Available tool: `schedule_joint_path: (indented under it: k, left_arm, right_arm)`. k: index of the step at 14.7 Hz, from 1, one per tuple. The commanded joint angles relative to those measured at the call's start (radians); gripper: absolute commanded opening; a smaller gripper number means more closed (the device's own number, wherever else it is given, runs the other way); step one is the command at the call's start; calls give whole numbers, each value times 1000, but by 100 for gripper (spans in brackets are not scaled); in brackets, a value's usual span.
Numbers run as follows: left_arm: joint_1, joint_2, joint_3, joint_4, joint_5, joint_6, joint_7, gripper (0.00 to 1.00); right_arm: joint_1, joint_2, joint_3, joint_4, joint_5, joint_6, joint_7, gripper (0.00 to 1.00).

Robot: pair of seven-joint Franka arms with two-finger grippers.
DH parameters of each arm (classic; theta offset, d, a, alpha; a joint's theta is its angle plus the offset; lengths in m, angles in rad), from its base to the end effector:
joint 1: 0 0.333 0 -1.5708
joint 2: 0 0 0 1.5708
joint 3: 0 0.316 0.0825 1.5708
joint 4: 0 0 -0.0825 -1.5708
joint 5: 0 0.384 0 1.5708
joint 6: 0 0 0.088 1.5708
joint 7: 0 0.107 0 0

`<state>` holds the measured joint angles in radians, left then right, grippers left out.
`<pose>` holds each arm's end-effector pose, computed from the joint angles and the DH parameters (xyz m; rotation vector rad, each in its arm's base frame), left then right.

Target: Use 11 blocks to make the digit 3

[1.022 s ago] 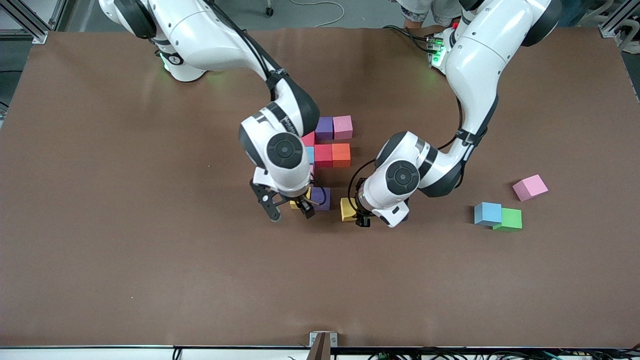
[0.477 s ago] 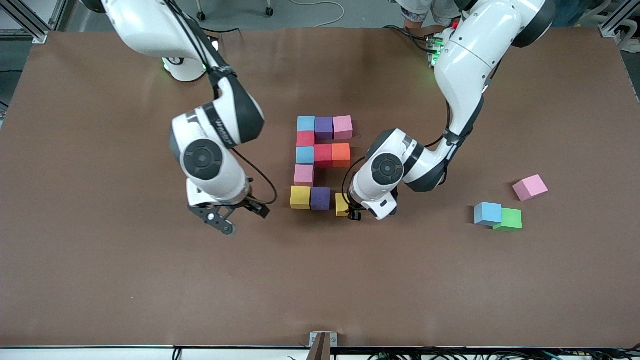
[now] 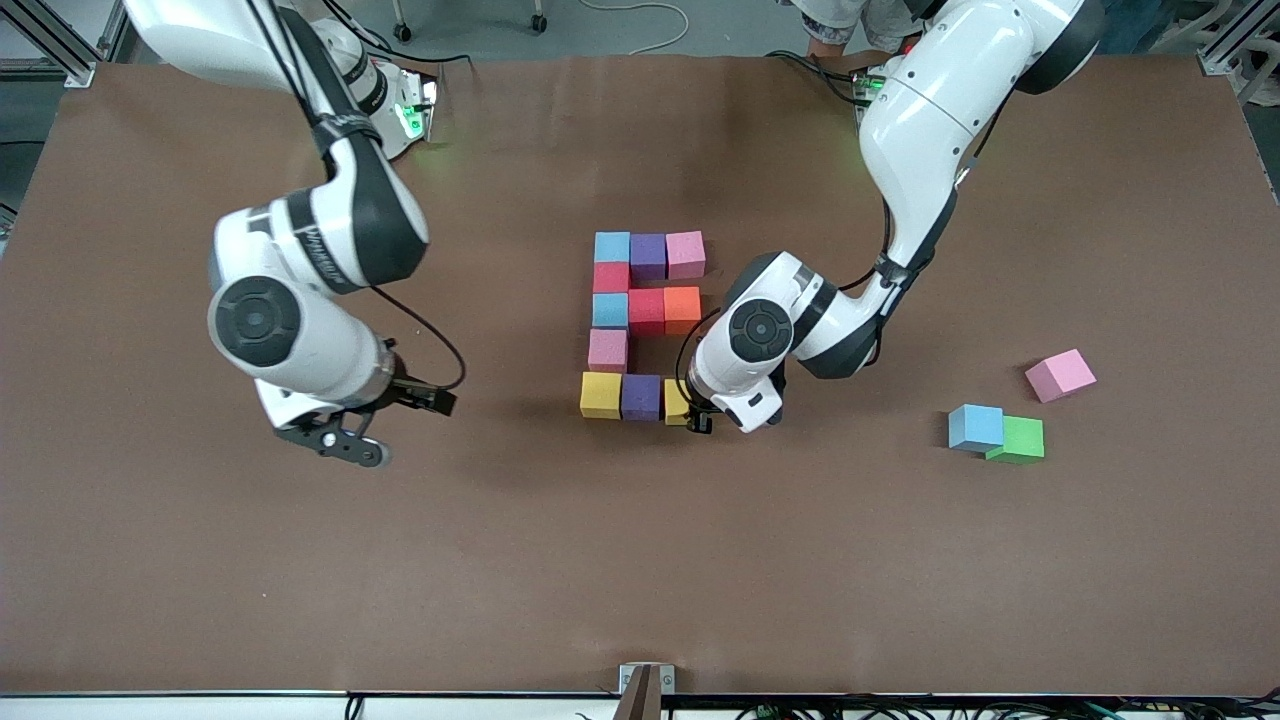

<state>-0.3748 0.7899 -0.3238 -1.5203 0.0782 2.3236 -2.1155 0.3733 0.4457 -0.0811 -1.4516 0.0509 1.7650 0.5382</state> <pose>0.5724 -0.4289 0.2151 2.2733 2.0367 -0.2394 0.6415 0.2064 0.4206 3.0706 -0.3913 -0.1941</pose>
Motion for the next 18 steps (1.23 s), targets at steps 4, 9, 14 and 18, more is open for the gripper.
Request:
schedule_joint_path:
  k: [4, 9, 14, 18]
  left_arm:
    - [-15, 6, 8, -1, 28, 14, -26, 26]
    - [-30, 19, 8, 3, 37, 19, -55, 26]
    - [-29, 17, 8, 2, 46, 19, -58, 43]
    - [-24, 9, 8, 5, 49, 19, -43, 100]
  right_arm:
    - [-152, -140, 18, -41, -61, -153, -374, 100]
    - [-218, -174, 18, 8, -92, -241, -526, 100]
    - [-284, -163, 20, 154, -89, -388, -518, 100]
    - [-298, -163, 20, 186, -86, -383, -506, 100]
